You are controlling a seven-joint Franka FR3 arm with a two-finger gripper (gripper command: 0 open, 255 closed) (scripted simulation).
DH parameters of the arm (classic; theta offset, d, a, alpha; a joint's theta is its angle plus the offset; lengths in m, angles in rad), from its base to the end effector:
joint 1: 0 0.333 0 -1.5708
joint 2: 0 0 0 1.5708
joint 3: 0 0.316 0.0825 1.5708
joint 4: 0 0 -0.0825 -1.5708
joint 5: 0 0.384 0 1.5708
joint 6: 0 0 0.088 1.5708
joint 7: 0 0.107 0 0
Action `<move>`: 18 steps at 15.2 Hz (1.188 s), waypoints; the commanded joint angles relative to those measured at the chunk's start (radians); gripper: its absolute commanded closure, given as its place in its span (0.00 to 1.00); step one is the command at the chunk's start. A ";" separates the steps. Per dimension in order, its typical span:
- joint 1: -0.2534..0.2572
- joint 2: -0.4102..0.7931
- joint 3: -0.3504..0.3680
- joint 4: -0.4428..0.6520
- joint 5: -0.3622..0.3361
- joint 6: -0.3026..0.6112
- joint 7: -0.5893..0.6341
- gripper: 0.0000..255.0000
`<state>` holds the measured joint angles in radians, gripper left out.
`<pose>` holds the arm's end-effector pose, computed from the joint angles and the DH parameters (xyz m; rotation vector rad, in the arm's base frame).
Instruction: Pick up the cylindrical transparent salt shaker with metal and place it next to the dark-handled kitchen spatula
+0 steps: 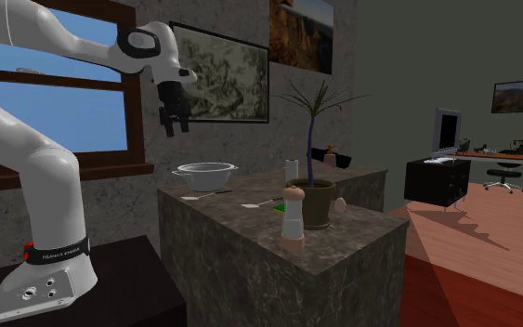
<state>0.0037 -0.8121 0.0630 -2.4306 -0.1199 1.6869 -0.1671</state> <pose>0.3100 0.0141 0.5743 2.9526 0.3345 0.0850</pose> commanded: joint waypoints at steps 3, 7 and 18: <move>-0.015 0.057 -0.032 0.011 -0.022 0.041 -0.030 0.00; -0.042 0.180 -0.092 0.049 -0.058 0.119 -0.088 0.00; -0.093 0.566 -0.234 0.256 -0.089 0.279 -0.249 0.00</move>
<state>-0.0843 -0.2829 -0.1575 -2.1965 -0.2093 1.9530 -0.3976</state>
